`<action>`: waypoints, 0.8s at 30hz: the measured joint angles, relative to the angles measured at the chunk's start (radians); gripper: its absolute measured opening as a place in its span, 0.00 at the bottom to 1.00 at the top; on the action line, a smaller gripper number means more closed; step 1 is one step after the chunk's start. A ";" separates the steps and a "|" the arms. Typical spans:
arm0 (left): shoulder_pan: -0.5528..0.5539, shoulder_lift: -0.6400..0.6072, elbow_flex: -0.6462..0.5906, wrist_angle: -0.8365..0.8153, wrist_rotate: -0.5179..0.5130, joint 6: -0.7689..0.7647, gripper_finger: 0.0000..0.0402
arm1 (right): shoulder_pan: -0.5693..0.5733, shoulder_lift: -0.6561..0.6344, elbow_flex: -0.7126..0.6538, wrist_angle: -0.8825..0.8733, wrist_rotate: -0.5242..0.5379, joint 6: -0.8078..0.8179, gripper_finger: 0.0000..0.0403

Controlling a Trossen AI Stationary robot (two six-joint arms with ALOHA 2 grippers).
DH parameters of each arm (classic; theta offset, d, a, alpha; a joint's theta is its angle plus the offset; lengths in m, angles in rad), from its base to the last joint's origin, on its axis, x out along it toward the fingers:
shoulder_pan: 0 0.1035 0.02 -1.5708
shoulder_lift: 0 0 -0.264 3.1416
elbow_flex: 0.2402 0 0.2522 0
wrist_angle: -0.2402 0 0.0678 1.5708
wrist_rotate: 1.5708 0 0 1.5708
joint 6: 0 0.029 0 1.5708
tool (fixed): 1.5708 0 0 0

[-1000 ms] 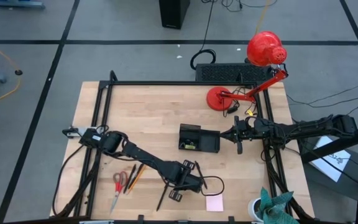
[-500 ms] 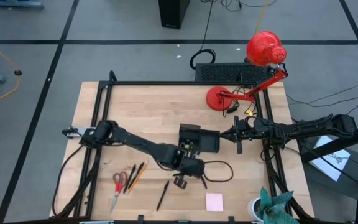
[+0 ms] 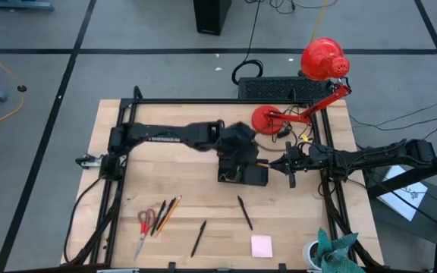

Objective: Pick and place office supplies into organizer
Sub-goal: Put the left yellow pencil into the black desk organizer

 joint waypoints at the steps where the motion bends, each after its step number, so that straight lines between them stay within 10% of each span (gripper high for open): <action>1: 0.015 0.003 -0.002 0.014 0.036 0.007 0.03 | 0.000 0.000 0.000 -0.003 0.000 0.000 0.01; 24: 0.119 0.005 -0.263 0.371 0.237 -0.019 0.05 | 0.000 0.000 0.000 -0.058 0.000 0.014 0.01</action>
